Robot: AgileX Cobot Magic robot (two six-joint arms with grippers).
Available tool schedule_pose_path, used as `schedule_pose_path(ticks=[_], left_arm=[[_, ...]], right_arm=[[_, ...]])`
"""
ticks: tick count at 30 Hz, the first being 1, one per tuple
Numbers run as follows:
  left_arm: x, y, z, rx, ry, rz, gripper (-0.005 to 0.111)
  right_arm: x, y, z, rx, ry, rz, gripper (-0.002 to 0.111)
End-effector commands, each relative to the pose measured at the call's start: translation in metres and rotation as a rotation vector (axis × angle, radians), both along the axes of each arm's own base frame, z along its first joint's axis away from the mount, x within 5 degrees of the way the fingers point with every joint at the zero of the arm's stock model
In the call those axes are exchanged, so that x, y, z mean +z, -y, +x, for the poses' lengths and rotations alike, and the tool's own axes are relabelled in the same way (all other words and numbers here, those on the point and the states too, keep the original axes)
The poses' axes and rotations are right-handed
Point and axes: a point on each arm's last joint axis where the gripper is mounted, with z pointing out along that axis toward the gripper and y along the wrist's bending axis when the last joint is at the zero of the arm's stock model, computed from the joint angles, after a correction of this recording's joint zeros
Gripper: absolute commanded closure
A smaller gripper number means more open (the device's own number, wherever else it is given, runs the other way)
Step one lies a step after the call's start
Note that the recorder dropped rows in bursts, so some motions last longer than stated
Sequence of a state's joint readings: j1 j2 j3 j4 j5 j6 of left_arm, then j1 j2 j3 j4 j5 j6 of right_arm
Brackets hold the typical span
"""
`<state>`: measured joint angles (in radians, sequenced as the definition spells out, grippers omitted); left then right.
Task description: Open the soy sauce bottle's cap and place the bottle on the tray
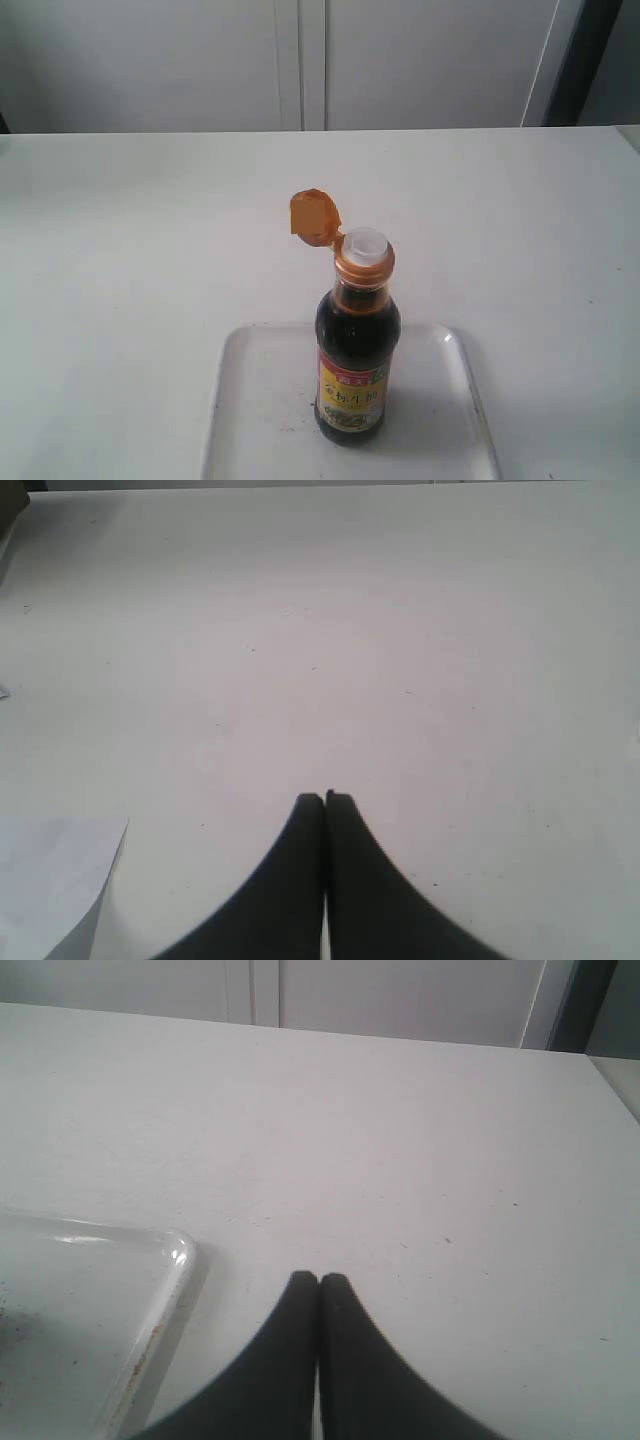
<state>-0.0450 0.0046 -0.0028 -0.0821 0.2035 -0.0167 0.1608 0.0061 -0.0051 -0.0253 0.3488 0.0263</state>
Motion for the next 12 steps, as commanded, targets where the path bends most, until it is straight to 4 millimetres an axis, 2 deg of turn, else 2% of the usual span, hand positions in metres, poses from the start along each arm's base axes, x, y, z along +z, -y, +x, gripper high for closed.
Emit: schedule_pose_path(ticks=[1,12], left_arm=[[-0.0005,0.0,-0.0001,0.006,0.003,-0.012,0.107],[-0.0005,0.0,-0.0001,0.006,0.003,-0.012,0.107]], right_arm=[[-0.0015,0.0003,-0.0002,-0.005,-0.001,0.005,0.108],[-0.0015,0.0003,-0.0002,-0.003,0.001,-0.005,0.108]])
